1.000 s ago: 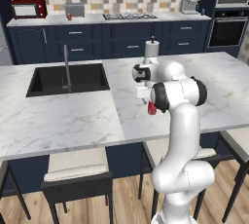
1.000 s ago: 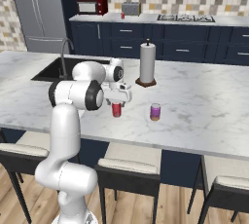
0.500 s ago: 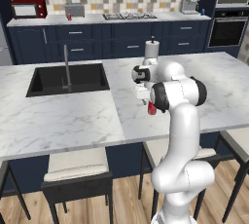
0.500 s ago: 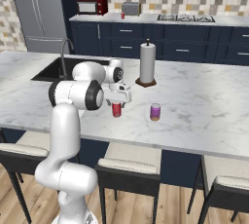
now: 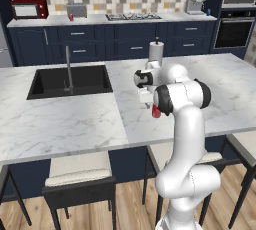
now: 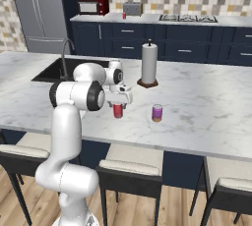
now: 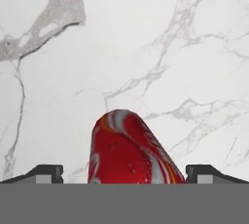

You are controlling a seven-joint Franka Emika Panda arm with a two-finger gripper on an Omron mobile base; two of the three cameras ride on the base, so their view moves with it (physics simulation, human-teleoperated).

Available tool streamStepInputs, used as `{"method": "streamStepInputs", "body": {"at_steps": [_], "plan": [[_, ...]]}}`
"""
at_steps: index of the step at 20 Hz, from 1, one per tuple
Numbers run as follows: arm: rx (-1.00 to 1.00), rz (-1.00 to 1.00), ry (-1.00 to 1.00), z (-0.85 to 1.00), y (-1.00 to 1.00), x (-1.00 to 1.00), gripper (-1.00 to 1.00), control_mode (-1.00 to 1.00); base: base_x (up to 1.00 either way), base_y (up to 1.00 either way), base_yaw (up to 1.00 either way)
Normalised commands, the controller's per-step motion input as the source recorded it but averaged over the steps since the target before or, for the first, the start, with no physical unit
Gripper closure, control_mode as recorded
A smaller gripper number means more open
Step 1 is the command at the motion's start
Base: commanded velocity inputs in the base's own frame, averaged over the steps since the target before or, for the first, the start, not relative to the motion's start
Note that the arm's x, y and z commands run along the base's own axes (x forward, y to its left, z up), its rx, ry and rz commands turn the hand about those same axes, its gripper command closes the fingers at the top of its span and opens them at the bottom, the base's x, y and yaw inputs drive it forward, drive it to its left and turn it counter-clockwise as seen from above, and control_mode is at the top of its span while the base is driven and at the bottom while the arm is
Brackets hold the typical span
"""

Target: Four empty soda cans are scattered around the kitchen. Gather all the cans and cluster them next to the stove for recycling.

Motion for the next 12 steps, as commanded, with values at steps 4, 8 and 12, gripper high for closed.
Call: {"method": "streamStepInputs", "body": {"at_steps": [4,8,12], "plan": [[0.00,0.00,0.00,-0.10,0.01,0.04,1.00,-1.00,0.00,0.00,0.00],[0.00,0.00,0.00,-0.10,0.00,0.01,1.00,-1.00,0.00,0.00,0.00],[0.00,0.00,0.00,-0.06,0.00,0.01,1.00,-1.00,0.00,0.00,0.00]]}}
